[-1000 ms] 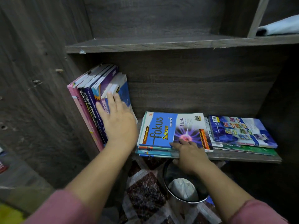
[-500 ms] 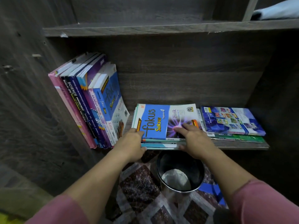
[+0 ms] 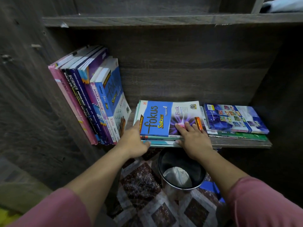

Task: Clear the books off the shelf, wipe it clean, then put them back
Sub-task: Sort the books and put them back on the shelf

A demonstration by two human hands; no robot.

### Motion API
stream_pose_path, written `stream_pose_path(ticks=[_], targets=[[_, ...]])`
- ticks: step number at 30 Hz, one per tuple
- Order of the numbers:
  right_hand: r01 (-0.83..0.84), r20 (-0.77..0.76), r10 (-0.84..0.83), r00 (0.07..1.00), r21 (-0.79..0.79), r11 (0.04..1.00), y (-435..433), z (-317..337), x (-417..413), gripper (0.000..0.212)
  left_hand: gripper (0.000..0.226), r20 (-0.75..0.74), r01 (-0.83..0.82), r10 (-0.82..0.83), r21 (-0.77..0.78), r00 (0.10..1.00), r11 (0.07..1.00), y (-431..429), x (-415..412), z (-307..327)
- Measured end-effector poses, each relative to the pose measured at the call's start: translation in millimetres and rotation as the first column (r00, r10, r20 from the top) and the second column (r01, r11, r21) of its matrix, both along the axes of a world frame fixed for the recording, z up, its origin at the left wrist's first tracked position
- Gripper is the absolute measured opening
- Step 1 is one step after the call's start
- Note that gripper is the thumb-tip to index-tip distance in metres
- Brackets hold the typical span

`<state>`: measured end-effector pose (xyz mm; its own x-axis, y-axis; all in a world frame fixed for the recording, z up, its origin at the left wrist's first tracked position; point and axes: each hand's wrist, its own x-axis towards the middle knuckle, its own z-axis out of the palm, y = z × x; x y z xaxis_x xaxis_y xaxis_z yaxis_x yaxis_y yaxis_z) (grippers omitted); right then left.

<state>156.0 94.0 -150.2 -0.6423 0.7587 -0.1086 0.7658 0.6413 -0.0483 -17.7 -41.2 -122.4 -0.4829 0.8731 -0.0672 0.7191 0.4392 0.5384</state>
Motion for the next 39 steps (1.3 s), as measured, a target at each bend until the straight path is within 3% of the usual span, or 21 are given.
stream_pose_path(ticks=[3, 8, 13, 15, 18, 21, 24, 27, 31, 33, 35, 39], targets=[[-0.018, 0.015, 0.017, 1.000, 0.033, 0.999, 3, 1, 1, 0.065, 0.082, -0.034, -0.055, 0.055, 0.015, 0.998, 0.998, 4, 4, -2], [-0.001, -0.013, 0.002, 1.000, 0.050, 0.999, 1, 3, -2, 0.064, 0.053, -0.030, -0.179, 0.188, 0.186, 0.982, 0.966, 8, 15, 3], [-0.021, -0.076, 0.030, 0.997, 0.117, 0.993, -2, 11, -1, 0.050, 0.053, 0.184, -0.348, 0.298, 0.384, 0.937, 0.856, 16, 17, 10], [-0.042, -0.116, 0.057, 0.992, 0.126, 0.991, -5, 18, 0, 0.049, 0.044, 0.325, -0.468, 0.361, 0.365, 0.874, 0.805, 20, 16, 24], [-0.085, -0.171, 0.109, 0.979, 0.142, 0.986, -19, 26, -2, 0.045, 0.029, 0.590, -0.649, 0.436, 0.207, 0.680, 0.732, 22, 4, 47], [-0.150, -0.172, 0.171, 0.970, 0.126, 0.981, -37, 28, -6, 0.045, 0.022, 0.737, -0.581, 0.418, -0.043, 0.531, 0.813, 17, -4, 60], [-0.176, -0.156, 0.196, 0.968, 0.134, 0.975, -47, 30, -7, 0.045, 0.018, 0.588, -0.501, 0.481, -0.144, 0.651, 0.853, 11, -5, 60], [-0.159, -0.180, 0.185, 0.966, 0.151, 0.976, -51, 38, -8, 0.048, 0.016, 0.289, -0.505, 0.477, 0.025, 0.830, 0.863, 11, -7, 71], [-0.151, -0.179, 0.168, 0.969, 0.107, 0.983, -50, 44, -9, 0.065, 0.045, -0.067, -0.339, 0.371, 0.287, 0.926, 0.896, -4, 3, 118], [-0.157, -0.117, 0.164, 0.979, 0.068, 0.985, -48, 42, -10, 0.076, 0.057, -0.292, -0.236, 0.358, 0.381, 0.887, 0.894, -14, 6, 142], [-0.169, -0.063, 0.170, 0.983, 0.020, 0.985, -46, 37, -11, 0.080, 0.061, -0.507, -0.167, 0.377, 0.410, 0.776, 0.896, -21, 2, 157], [-0.146, 0.009, 0.148, 0.989, -0.108, 0.983, -38, 27, -11, 0.077, 0.064, -0.676, -0.163, 0.378, 0.360, 0.632, 0.919, -18, -21, 172]])
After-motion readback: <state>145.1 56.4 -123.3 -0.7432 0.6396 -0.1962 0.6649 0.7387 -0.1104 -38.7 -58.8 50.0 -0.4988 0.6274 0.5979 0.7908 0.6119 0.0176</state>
